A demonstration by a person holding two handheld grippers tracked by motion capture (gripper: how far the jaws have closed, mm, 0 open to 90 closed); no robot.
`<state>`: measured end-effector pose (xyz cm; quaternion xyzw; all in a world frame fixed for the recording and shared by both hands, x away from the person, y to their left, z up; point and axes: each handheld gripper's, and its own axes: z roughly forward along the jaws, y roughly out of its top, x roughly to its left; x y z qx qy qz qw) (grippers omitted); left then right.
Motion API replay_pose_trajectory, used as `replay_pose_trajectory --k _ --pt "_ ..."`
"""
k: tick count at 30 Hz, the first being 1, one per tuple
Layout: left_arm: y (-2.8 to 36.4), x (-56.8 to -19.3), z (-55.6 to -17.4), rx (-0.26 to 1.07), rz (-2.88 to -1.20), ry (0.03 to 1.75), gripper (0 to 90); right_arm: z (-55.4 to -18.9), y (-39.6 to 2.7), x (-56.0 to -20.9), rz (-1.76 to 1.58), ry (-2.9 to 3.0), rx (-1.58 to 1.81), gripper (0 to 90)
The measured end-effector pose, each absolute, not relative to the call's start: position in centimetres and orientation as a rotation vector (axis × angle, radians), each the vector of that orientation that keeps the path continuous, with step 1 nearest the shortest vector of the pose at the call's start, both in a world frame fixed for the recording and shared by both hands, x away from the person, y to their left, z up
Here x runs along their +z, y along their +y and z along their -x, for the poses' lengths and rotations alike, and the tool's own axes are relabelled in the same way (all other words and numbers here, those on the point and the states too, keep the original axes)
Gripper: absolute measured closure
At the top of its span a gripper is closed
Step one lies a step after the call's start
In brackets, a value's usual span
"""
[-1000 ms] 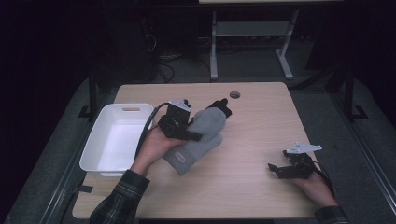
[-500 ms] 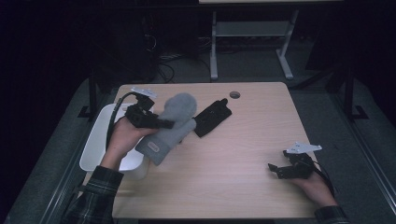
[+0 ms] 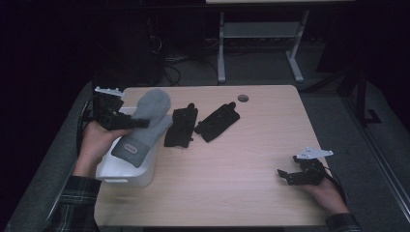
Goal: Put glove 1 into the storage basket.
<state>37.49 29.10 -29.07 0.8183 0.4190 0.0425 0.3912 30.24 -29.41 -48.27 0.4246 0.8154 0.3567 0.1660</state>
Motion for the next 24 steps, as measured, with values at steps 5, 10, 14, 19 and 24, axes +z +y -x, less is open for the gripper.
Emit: replay_pose_trajectory --k 5,10,14,19,24 --pt "31.4 -29.9 -37.6 0.117 -2.068 1.132 72.5 -30.2 -29.4 -48.3 -1.21 2.322 1.016 13.4" --pt "33.0 -31.5 -37.7 0.103 -2.062 1.187 72.5 -30.2 -29.4 -48.3 -1.211 2.321 1.016 13.4" --pt "33.9 -33.4 -38.2 0.079 -2.056 1.235 72.5 -30.2 -29.4 -48.3 -1.212 2.32 1.015 13.4" --pt "34.7 -36.1 -39.2 0.039 -2.066 1.293 72.4 -30.2 -29.4 -48.3 -1.213 2.32 1.014 13.4" --pt "35.0 -38.2 -40.0 0.024 -2.085 1.34 71.9 -30.2 -29.4 -48.3 -1.213 2.319 1.015 13.4"
